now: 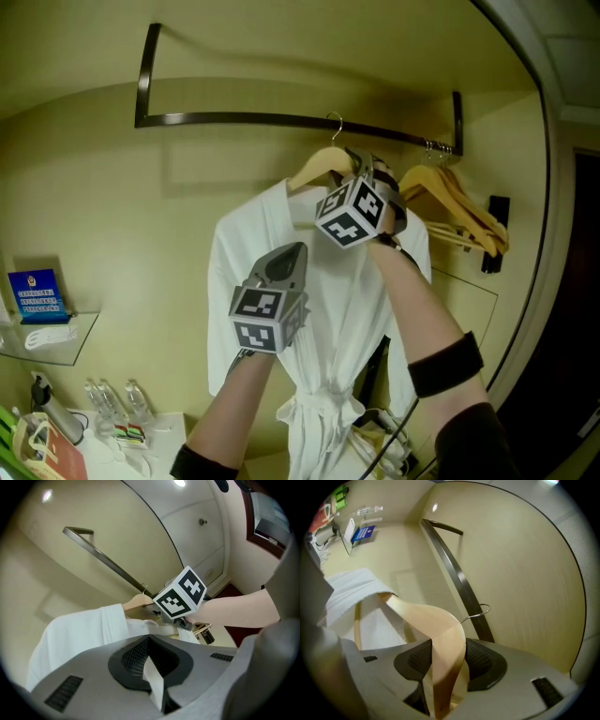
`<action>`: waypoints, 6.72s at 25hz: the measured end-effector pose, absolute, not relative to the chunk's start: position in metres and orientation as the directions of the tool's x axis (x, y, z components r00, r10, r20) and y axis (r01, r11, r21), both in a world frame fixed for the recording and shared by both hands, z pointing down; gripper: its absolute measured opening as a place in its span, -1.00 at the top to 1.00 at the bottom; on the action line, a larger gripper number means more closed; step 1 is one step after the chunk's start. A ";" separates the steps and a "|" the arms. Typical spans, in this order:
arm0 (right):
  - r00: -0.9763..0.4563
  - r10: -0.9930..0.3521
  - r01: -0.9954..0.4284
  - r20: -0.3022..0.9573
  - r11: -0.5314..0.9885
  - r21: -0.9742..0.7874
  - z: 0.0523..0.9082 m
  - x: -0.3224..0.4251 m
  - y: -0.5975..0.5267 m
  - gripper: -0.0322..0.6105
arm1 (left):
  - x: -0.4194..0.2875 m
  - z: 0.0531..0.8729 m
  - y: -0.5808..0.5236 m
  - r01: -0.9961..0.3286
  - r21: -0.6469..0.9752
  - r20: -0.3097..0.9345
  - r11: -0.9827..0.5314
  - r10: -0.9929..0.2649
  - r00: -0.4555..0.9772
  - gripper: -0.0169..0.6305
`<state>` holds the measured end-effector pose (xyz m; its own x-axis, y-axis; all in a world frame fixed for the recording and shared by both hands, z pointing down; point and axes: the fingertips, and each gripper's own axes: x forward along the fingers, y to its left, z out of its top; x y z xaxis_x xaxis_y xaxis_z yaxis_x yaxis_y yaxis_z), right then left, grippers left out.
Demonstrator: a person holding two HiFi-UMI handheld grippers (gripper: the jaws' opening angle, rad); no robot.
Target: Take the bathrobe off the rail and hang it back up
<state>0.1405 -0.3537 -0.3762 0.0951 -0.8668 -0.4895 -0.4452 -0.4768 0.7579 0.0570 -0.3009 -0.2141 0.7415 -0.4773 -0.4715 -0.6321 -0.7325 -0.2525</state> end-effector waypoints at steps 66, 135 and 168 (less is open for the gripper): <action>-0.087 -0.992 -0.654 0.087 0.123 0.747 0.231 0.017 -0.281 0.22 | -0.071 0.247 -0.169 -0.778 0.007 -0.015 -0.628 -0.778 0.628 0.95; -0.131 -0.839 -0.474 0.528 0.521 0.710 0.855 -0.041 -0.357 0.69 | -0.147 0.763 -0.213 -0.843 0.118 0.397 -0.525 -0.753 0.524 0.94; -0.388 -0.851 -0.913 0.355 0.406 -0.024 0.363 0.102 -0.045 0.84 | -0.124 0.340 -0.038 -0.888 0.046 0.246 -0.458 -0.856 0.454 0.94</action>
